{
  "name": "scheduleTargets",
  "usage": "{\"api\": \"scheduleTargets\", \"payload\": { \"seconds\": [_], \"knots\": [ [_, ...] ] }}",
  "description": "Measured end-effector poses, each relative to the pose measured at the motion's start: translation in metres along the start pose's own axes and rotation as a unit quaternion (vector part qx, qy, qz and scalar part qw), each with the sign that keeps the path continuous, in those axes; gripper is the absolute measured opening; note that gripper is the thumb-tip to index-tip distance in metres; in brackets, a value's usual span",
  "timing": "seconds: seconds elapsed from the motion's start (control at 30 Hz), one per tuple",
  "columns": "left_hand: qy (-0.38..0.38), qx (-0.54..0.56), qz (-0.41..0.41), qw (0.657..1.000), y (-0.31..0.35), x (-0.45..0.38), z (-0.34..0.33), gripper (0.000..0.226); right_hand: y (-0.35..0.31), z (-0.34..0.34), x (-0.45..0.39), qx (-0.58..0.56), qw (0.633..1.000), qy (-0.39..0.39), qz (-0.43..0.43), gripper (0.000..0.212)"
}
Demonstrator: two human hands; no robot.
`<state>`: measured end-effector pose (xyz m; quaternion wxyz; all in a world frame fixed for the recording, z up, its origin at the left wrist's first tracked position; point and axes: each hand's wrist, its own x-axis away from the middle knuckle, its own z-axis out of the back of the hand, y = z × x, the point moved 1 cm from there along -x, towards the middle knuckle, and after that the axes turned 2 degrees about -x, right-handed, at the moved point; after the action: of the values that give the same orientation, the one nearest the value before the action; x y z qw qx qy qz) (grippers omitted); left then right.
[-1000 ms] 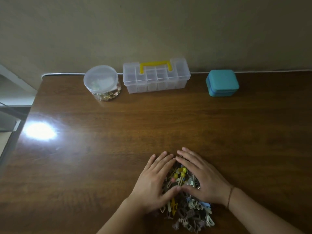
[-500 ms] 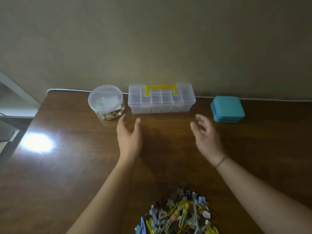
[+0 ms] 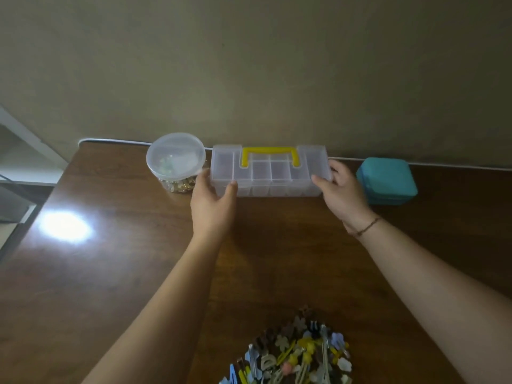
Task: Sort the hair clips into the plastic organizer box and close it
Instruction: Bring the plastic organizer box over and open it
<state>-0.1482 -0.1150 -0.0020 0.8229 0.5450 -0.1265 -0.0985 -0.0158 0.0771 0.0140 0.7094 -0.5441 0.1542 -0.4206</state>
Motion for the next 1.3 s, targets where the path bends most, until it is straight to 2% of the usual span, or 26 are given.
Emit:
{"api": "scheduleTargets", "payload": {
  "seconds": [0.13, 0.2, 0.3, 0.37, 0.4, 0.47, 0.53, 0.57, 0.63, 0.7, 0.77, 0.83, 1.03, 1.3],
  "knots": [
    [-0.032, 0.013, -0.068, 0.997, -0.038, 0.046, 0.041, 0.087, 0.019, 0.002, 0.061, 0.032, 0.999, -0.035, 0.008, 0.071],
    [-0.064, -0.037, -0.102, 0.992, -0.065, 0.067, 0.066, 0.098, 0.029, -0.001, 0.092, 0.044, 0.996, -0.064, 0.035, 0.075],
    [-0.071, -0.138, -0.156, 0.975, -0.094, 0.092, 0.107, 0.099, 0.041, -0.007, 0.129, 0.075, 0.987, -0.121, 0.073, 0.078],
    [-0.063, -0.200, -0.172, 0.963, -0.105, 0.099, 0.131, 0.104, 0.039, -0.011, 0.143, 0.154, 0.975, -0.117, 0.109, 0.081],
    [-0.064, -0.218, -0.164, 0.960, -0.107, 0.098, 0.140, 0.110, 0.033, -0.014, 0.145, 0.219, 0.959, -0.091, 0.153, 0.083],
    [-0.081, -0.220, -0.142, 0.962, -0.111, 0.088, 0.150, 0.123, 0.013, -0.028, 0.147, 0.355, 0.889, -0.061, 0.282, 0.085],
    [-0.129, -0.193, -0.145, 0.962, -0.108, 0.077, 0.148, 0.132, -0.009, -0.056, 0.149, 0.453, 0.805, -0.109, 0.367, 0.088],
    [-0.151, -0.180, -0.152, 0.960, -0.106, 0.073, 0.144, 0.135, -0.018, -0.073, 0.149, 0.486, 0.771, -0.144, 0.384, 0.091],
    [-0.161, -0.180, -0.152, 0.958, -0.102, 0.066, 0.140, 0.137, -0.033, -0.108, 0.149, 0.534, 0.727, -0.203, 0.380, 0.095],
    [-0.143, -0.190, -0.155, 0.959, -0.101, 0.064, 0.140, 0.124, -0.043, -0.135, 0.149, 0.574, 0.699, -0.228, 0.360, 0.097],
    [-0.128, -0.194, -0.182, 0.955, -0.100, 0.065, 0.142, 0.100, -0.048, -0.149, 0.149, 0.599, 0.684, -0.229, 0.347, 0.096],
    [-0.118, -0.197, -0.194, 0.954, -0.101, 0.065, 0.144, 0.090, -0.049, -0.154, 0.151, 0.614, 0.672, -0.224, 0.350, 0.094],
    [-0.118, -0.203, -0.195, 0.952, -0.105, 0.065, 0.148, 0.097, -0.055, -0.156, 0.158, 0.640, 0.635, -0.252, 0.351, 0.094],
    [-0.121, -0.224, -0.169, 0.952, -0.106, 0.065, 0.147, 0.097, -0.052, -0.163, 0.165, 0.652, 0.631, -0.259, 0.330, 0.093]
  ]
}}
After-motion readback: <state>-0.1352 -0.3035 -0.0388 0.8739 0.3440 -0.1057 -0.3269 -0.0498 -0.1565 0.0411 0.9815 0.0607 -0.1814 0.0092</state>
